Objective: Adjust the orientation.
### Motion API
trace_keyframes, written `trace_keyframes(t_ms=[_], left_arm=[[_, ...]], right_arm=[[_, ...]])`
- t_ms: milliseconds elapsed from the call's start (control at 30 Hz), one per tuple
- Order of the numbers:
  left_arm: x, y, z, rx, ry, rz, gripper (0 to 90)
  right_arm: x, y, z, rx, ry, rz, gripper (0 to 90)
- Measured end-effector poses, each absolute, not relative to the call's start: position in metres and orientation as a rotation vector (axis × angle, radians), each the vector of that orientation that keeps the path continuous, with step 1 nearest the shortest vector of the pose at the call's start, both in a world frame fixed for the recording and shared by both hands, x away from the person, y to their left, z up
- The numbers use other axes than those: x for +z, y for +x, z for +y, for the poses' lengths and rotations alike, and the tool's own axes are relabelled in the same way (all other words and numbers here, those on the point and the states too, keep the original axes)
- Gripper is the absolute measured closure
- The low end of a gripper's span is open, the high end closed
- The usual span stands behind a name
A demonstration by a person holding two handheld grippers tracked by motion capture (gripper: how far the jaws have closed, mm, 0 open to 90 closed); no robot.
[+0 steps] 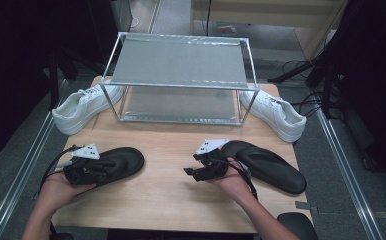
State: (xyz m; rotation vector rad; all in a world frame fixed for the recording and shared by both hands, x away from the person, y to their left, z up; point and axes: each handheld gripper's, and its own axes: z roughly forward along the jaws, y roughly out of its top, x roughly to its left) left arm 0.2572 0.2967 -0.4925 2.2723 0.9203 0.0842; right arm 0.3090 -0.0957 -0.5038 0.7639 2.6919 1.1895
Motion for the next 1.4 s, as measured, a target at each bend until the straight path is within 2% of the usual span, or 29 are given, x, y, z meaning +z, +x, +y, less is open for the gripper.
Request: trace_keyframes(t_ms=[600, 900, 1200, 1400], left_arm=[[-0.464, 0.264, 0.274, 0.122, 2.215, 0.957, 80.3], [-0.451, 0.279, 0.244, 0.058, 2.219, 0.932, 80.7], [-0.452, 0.301, 0.205, 0.073, 2.258, 0.919, 80.4], [-0.451, 0.317, 0.183, 0.035, 2.278, 0.919, 81.3]], right_arm=[[-0.504, 0.306, -0.102, 1.189, 0.793, 2.671, 39.5], [-0.503, 0.303, -0.105, 1.237, 0.833, 2.626, 40.1], [-0.504, 0.297, -0.111, 1.223, 0.86, 2.616, 41.0], [-0.502, 0.297, -0.12, 1.242, 0.895, 2.59, 41.9]])
